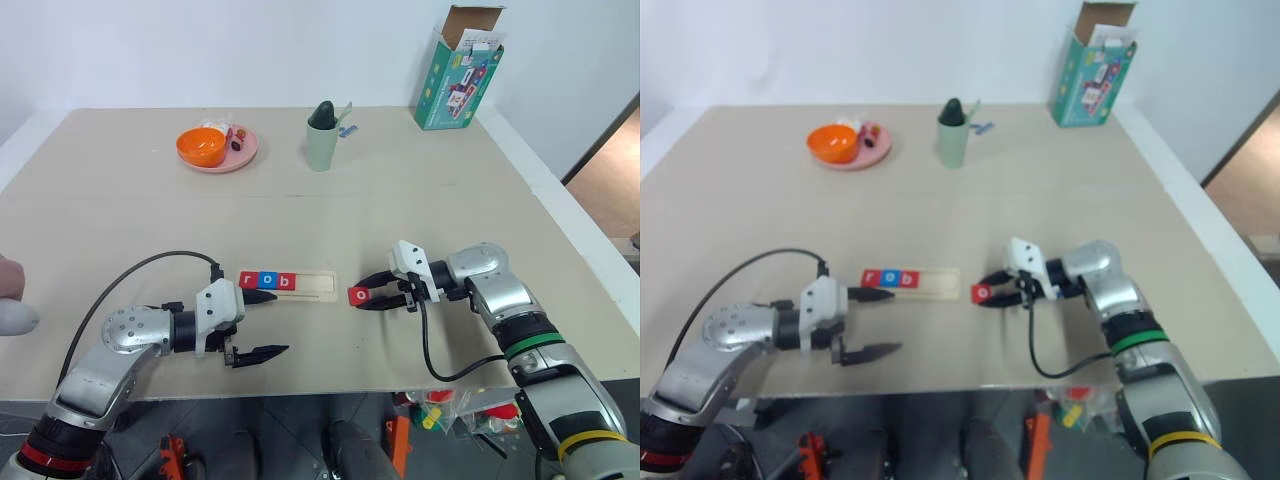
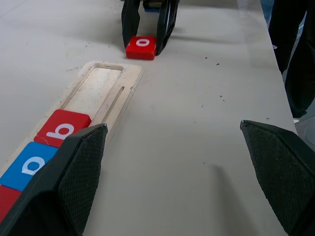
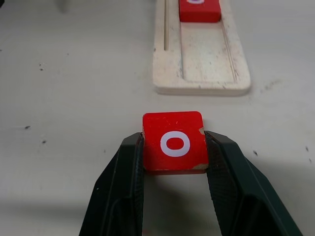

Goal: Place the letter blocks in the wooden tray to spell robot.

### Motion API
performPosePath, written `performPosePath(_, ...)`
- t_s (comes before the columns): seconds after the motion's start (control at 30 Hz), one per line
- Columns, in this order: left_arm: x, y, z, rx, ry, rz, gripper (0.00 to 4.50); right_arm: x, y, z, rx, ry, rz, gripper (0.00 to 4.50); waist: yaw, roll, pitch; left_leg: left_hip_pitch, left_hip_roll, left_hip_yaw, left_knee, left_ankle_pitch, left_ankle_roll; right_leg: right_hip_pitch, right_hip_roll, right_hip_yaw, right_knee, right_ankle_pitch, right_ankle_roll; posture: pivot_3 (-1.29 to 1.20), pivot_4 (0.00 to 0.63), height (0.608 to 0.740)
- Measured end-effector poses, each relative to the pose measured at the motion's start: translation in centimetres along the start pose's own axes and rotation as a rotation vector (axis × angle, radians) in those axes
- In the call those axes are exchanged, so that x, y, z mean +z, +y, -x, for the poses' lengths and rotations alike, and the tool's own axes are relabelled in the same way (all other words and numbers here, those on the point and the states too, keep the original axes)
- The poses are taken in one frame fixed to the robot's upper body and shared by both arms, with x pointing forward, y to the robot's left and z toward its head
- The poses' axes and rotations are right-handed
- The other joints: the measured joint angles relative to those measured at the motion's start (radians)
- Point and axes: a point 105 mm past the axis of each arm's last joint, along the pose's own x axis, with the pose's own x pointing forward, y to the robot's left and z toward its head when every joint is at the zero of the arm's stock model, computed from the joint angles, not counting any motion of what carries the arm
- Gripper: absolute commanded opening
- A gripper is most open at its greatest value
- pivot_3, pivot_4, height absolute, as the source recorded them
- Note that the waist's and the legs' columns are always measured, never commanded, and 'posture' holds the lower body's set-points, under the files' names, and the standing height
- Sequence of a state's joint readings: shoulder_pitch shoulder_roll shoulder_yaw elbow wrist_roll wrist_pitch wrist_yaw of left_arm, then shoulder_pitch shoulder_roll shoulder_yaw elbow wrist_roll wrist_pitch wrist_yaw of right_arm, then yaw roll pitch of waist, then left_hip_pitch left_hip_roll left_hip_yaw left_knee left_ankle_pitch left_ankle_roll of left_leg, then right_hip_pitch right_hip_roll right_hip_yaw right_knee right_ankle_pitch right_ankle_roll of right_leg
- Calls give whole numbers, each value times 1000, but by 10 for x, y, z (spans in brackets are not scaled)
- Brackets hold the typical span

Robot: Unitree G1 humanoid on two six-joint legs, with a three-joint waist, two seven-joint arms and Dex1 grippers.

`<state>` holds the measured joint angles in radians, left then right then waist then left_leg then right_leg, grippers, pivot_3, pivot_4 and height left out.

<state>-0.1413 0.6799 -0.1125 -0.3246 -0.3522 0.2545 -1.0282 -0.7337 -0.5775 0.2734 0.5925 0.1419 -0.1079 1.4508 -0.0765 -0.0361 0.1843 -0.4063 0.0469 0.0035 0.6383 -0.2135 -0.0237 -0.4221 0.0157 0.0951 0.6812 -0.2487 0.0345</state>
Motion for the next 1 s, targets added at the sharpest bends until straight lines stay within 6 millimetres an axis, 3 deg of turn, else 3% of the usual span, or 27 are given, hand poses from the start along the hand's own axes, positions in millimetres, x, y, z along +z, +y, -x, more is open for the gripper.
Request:
performPosePath(0.1,-1,0,0,1,5,4,4500,3,-1,-1,-8,-8,-18,1194,0,0,0,0,0,0,0,0,0,0,0,0,0,0,0,0,150,740)
performPosePath(0.3,-1,4,3,31,6,5,4500,37,-5,-7,-26,-83,-25,1194,2,0,0,0,0,-1,0,0,0,0,0,-1,0,0,0,0,150,740)
performPosePath(0.5,-4,5,4,37,13,16,4500,48,-3,-16,-26,-108,-49,1194,1,0,0,0,0,0,0,0,0,0,0,0,0,0,0,0,150,740)
performPosePath(0.73,-5,7,5,63,13,21,4500,38,-6,-49,-50,-23,-58,1194,1,0,0,-1,0,-1,0,0,0,-1,0,-1,1,0,0,0,150,740)
performPosePath(1.0,1,13,6,129,-60,65,4500,43,-21,-56,-86,9,-17,1194,1,0,0,0,0,-1,0,0,0,0,0,-1,1,0,0,0,150,740)
